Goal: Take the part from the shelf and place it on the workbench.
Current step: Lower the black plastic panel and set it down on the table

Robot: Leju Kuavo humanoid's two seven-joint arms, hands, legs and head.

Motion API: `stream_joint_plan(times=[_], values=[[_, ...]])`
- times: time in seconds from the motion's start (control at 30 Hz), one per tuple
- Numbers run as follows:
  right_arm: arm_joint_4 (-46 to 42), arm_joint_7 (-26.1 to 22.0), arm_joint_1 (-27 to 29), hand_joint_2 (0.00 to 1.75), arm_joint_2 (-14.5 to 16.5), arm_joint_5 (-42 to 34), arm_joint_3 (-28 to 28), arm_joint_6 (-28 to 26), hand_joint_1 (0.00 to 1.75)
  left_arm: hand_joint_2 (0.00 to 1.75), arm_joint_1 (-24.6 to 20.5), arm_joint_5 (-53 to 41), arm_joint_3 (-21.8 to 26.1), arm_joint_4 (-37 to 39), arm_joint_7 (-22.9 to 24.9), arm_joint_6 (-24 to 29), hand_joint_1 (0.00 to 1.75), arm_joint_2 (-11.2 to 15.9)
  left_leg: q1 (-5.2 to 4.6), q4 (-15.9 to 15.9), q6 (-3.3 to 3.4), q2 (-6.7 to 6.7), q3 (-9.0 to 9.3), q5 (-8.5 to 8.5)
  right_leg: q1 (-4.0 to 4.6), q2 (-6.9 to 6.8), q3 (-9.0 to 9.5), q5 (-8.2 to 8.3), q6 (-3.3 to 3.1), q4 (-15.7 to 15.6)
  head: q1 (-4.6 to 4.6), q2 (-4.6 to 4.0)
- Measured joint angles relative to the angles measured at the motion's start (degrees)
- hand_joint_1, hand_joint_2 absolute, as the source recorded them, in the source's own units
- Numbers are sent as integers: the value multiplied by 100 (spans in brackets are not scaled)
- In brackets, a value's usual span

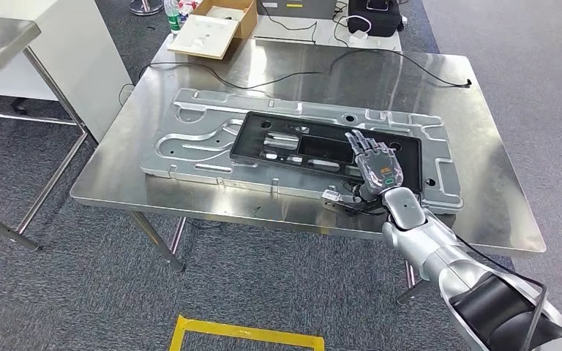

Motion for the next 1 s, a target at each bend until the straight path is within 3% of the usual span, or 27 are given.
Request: stream_joint_plan(times=[0.4, 0.73, 0.83, 1.0], values=[[222, -39, 40, 0, 0, 15, -54, -44, 0, 0, 20, 67, 9, 0, -61, 65, 0, 7, -1, 0, 0, 0, 15, -1, -1, 0, 19, 0, 1, -3, -1, 0], [-158, -11, 133, 0, 4, 213, -53, -156, 0, 0, 30, 107, 16, 0, -85, 95, 0, 7, -1, 0, 0, 1, 15, -1, 0, 0, 20, 0, 1, -4, -1, 0], [-609, -74, 213, 0, 4, 175, -50, -100, 0, 0, 31, 120, 17, 0, -87, 127, 0, 7, -1, 0, 0, 2, 15, -1, 0, 1, 20, 0, 1, -4, -1, 0], [-2145, -132, 366, 0, 3, -173, 24, 532, 0, 0, 41, 170, 18, 0, -89, 201, 0, 7, -3, 3, -1, 2, 14, -2, -6, 3, 18, 4, 5, -6, -1, 0]])
